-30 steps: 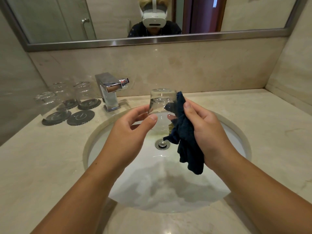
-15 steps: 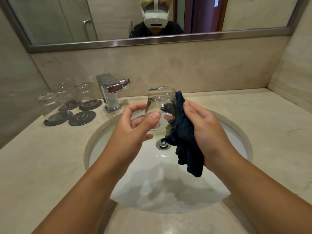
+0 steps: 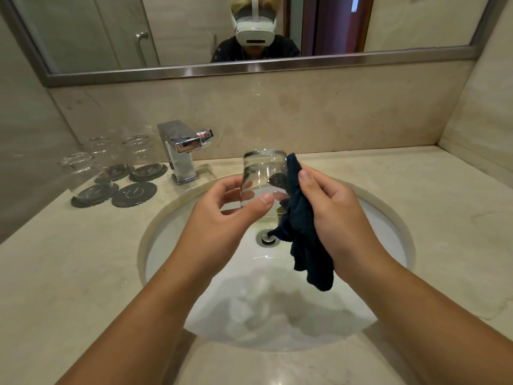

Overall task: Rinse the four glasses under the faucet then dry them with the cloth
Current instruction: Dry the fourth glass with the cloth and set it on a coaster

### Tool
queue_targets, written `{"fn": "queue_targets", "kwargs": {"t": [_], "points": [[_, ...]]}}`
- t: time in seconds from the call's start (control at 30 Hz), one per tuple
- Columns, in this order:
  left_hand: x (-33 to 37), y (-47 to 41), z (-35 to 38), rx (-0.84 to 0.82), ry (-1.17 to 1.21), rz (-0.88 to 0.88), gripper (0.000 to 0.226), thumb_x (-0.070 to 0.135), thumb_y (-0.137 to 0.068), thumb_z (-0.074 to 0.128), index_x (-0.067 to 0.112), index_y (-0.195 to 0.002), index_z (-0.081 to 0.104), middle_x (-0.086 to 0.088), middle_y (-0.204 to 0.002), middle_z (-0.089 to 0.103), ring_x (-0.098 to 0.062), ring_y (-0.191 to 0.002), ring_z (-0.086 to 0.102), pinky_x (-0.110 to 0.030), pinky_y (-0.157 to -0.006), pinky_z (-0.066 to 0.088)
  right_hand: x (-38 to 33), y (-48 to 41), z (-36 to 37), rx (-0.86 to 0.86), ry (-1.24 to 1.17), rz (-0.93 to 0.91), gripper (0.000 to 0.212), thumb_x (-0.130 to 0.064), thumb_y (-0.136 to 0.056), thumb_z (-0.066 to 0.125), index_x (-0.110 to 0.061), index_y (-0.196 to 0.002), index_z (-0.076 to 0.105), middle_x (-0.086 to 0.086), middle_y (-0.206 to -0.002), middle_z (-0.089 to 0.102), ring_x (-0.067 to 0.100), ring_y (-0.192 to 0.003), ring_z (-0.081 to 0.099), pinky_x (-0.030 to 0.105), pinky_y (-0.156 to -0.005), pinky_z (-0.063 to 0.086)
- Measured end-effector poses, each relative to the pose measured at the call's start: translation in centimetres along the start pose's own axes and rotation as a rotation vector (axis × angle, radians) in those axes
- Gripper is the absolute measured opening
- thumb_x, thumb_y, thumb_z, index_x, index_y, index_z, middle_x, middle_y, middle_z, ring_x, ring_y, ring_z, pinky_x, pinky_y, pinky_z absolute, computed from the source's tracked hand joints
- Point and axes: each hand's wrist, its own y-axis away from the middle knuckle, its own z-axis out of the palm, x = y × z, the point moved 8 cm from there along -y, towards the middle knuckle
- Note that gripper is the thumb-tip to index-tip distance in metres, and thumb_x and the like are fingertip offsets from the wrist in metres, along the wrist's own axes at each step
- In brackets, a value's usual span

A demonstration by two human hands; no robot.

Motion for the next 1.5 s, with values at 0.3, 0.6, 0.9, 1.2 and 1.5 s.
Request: {"fn": "queue_targets", "kwargs": {"t": [0.3, 0.6, 0.9, 1.2, 1.5], "points": [[-0.1, -0.3, 0.4, -0.03, 0.19, -0.033, 0.051, 0.056, -0.084, 0.071, 0.036, -0.13, 0.061, 0.01, -0.118, 0.08, -0.011, -0.111, 0.076, -0.036, -0.092, 0.051, 0.7, -0.4, -0.1, -0.018, -0.137, 0.074, 0.033, -0.036, -0.112, 0.049, -0.027, -0.111, 0.081, 0.016, -0.108, 0.079, 0.025, -0.069, 0.069, 0.045, -0.065, 0.06], [0.3, 0.1, -0.1, 0.023, 0.026, 0.009, 0.056, 0.073, -0.075, 0.083, 0.046, -0.12, 0.066, 0.015, -0.116, 0.075, 0.005, -0.098, 0.072, -0.023, -0.08, 0.05, -0.2, 0.0, 0.3, -0.037, 0.057, -0.064, 0.034, -0.033, -0.112, 0.048, -0.036, -0.14, 0.068, -0.008, -0.116, 0.079, 0.029, -0.086, 0.078, 0.046, -0.07, 0.065], [0.0, -0.4, 0.3, -0.037, 0.238, -0.001, 0.063, 0.064, -0.078, 0.08, 0.034, -0.13, 0.063, 0.005, -0.117, 0.081, -0.017, -0.11, 0.077, -0.037, -0.093, 0.053, 0.6, -0.5, 0.1, -0.039, -0.137, 0.042, 0.034, -0.038, -0.111, 0.049, -0.022, -0.115, 0.079, 0.017, -0.103, 0.077, 0.026, -0.069, 0.067, 0.044, -0.071, 0.057], [0.4, -0.1, 0.0, 0.019, 0.056, 0.047, 0.052, 0.083, -0.07, 0.068, 0.052, -0.113, 0.065, 0.023, -0.114, 0.075, 0.003, -0.105, 0.072, -0.029, -0.089, 0.054, -0.6, 0.1, 0.3, -0.027, 0.069, -0.092, 0.032, -0.033, -0.112, 0.048, -0.034, -0.133, 0.073, 0.008, -0.105, 0.08, 0.03, -0.069, 0.07, 0.046, -0.066, 0.063], [0.0, -0.2, 0.1, -0.032, 0.282, -0.02, 0.055, 0.059, -0.085, 0.08, 0.027, -0.127, 0.068, 0.001, -0.116, 0.08, -0.019, -0.11, 0.077, -0.035, -0.096, 0.057, -0.4, 0.0, 0.3, -0.051, -0.05, -0.027, 0.041, -0.036, -0.113, 0.046, -0.031, -0.095, 0.083, 0.006, -0.082, 0.073, 0.025, -0.063, 0.066, 0.038, -0.059, 0.057]]}}
